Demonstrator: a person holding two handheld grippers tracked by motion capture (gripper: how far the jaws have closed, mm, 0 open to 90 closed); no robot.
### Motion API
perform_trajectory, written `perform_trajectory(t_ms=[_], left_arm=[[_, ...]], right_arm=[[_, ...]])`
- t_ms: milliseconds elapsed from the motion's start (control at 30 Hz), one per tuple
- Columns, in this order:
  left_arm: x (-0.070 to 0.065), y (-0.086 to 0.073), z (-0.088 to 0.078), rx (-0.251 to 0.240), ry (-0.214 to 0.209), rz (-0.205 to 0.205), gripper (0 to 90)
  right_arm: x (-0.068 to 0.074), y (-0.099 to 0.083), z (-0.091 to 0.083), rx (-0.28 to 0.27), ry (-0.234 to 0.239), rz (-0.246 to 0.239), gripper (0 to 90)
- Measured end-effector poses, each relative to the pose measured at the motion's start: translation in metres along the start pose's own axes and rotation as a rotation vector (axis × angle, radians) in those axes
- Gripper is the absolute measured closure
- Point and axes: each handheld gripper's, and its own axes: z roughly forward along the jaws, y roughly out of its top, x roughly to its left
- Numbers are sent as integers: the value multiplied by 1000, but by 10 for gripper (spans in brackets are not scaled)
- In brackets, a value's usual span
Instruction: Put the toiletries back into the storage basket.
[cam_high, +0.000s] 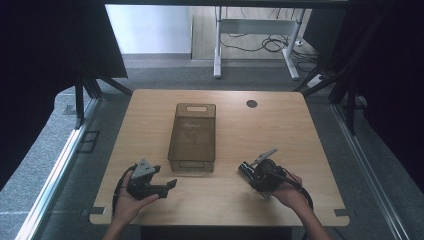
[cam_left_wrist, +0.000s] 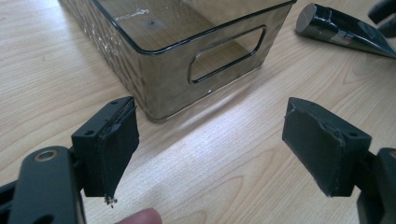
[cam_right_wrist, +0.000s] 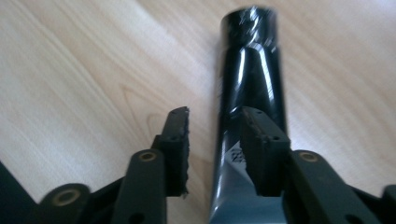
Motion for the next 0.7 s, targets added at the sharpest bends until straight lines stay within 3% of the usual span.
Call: perform_trajectory(t_ms=[300, 700], left_arm=[[0, -1, 0, 6, 3, 5, 187], [0, -1, 2, 12, 1, 4, 187]], right_arm=[[-9, 18, 0, 16, -30, -5, 443], [-18, 30, 20, 141, -92, -19, 326]])
